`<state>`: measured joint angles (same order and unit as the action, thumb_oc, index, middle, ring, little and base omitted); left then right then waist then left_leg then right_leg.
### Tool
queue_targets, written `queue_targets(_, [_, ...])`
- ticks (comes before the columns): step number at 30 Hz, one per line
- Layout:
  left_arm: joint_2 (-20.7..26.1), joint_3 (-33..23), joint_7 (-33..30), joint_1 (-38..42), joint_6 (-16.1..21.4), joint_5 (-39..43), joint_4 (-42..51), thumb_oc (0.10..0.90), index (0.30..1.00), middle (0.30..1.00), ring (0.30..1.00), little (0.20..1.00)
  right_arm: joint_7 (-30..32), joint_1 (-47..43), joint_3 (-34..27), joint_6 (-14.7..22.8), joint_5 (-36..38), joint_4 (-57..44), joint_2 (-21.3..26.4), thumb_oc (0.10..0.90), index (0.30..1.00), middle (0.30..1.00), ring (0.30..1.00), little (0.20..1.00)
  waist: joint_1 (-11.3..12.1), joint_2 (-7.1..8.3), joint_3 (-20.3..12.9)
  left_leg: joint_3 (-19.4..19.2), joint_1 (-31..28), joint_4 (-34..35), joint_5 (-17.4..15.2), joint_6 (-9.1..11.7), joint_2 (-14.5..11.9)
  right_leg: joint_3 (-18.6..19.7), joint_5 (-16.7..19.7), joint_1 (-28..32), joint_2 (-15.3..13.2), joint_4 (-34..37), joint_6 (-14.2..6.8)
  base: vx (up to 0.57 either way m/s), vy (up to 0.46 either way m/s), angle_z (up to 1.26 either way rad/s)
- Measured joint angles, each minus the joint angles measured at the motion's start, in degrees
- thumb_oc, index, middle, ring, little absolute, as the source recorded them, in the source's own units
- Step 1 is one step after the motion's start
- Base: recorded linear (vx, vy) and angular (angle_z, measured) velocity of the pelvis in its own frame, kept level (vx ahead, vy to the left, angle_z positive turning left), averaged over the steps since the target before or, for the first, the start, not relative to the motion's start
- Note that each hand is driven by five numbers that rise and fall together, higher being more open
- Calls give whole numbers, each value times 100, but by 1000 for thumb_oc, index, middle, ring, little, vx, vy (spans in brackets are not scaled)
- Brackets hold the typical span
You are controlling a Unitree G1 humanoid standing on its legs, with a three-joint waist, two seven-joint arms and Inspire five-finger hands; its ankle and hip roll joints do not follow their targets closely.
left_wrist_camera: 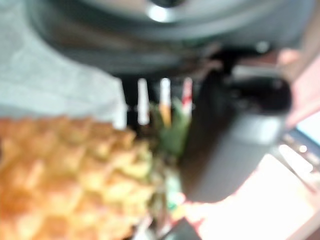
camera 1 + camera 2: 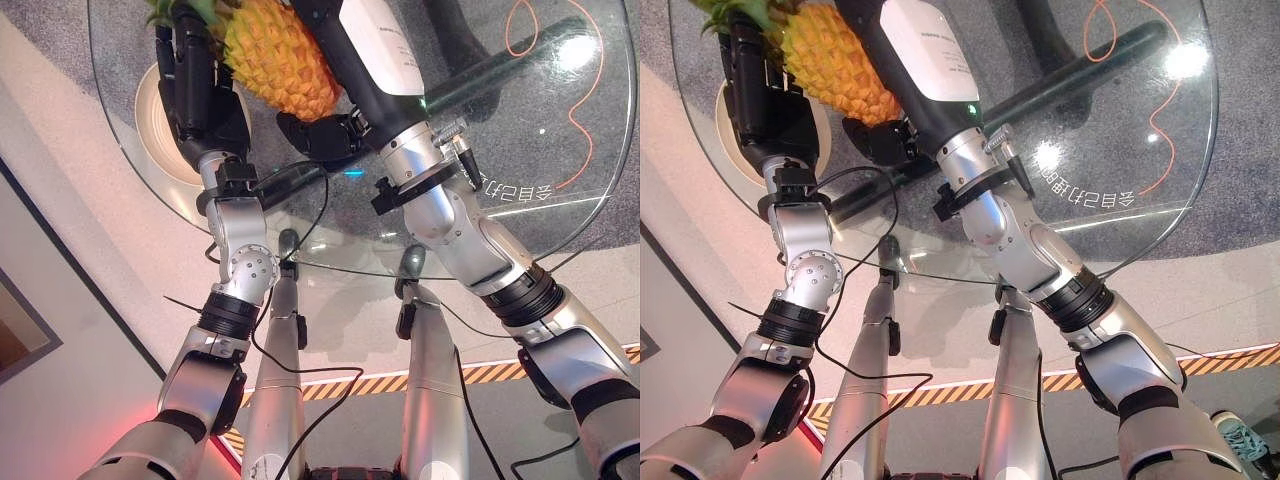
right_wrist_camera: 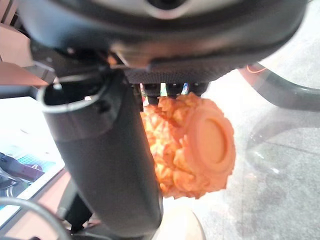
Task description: Pick up the fruit to the plate
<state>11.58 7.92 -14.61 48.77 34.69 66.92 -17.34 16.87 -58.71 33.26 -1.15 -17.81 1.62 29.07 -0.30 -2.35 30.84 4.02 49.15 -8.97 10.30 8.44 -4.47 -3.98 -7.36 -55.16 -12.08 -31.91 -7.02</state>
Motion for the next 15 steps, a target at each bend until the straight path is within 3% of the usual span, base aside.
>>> queue_targets(15, [0,-15,-346,101,38,-493,-2,100,300,300,300,200,212,2,-45,4,-1,4,0,800,900,900,900,900,-23,0,0,0,6,4,0,0,-1,0,-3,-8,0,3,-3,0,0,0])
